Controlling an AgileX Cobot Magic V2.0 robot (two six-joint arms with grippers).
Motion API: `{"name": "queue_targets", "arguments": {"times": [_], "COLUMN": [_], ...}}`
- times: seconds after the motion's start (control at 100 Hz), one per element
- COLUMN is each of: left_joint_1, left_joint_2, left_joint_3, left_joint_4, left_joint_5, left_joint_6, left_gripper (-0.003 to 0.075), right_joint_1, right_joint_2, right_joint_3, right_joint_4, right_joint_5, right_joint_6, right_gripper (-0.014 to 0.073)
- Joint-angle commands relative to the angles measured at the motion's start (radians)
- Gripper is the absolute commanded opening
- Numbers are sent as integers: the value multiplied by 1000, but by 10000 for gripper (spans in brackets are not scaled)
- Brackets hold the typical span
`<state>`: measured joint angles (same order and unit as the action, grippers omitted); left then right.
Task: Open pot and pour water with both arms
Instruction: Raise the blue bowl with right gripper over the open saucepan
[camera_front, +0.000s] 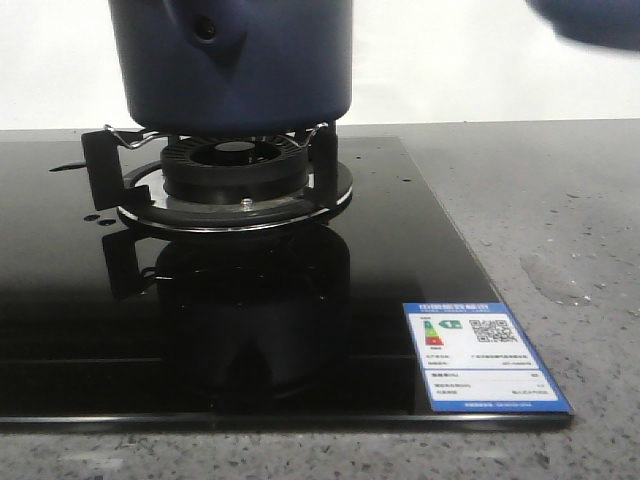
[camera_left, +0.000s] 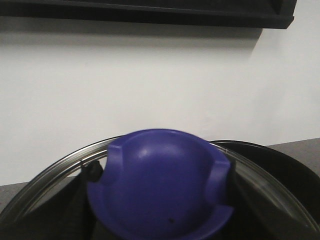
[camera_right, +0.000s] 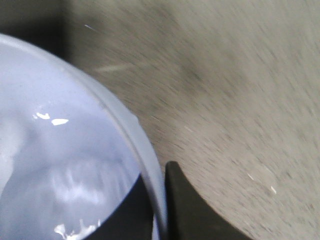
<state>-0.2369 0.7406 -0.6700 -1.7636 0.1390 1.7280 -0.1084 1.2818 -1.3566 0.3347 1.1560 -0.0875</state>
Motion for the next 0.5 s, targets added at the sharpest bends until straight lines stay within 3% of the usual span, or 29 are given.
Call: {"name": "queue_targets", "arguments": {"times": [0.0,0.19,0.49], "left_joint_1": [-11,-11,-11], "left_joint_2": [-10,-10,-10], "left_joint_3": [-34,-34,-34], "left_joint_4": [-25,-25,-25], "left_joint_5": [34,36,36], "left_joint_6": [2,2,2], "left_gripper": [249,249,249], "right_joint_1": [30,103,282], "right_joint_2": [15,164,383], "right_joint_3": [-137,-404,-747], "right_joint_4": [60,90,73], "right_joint_5": [15,110,70], "right_joint_6": [-6,17,47], "right_gripper": [-58,-58,-57]}}
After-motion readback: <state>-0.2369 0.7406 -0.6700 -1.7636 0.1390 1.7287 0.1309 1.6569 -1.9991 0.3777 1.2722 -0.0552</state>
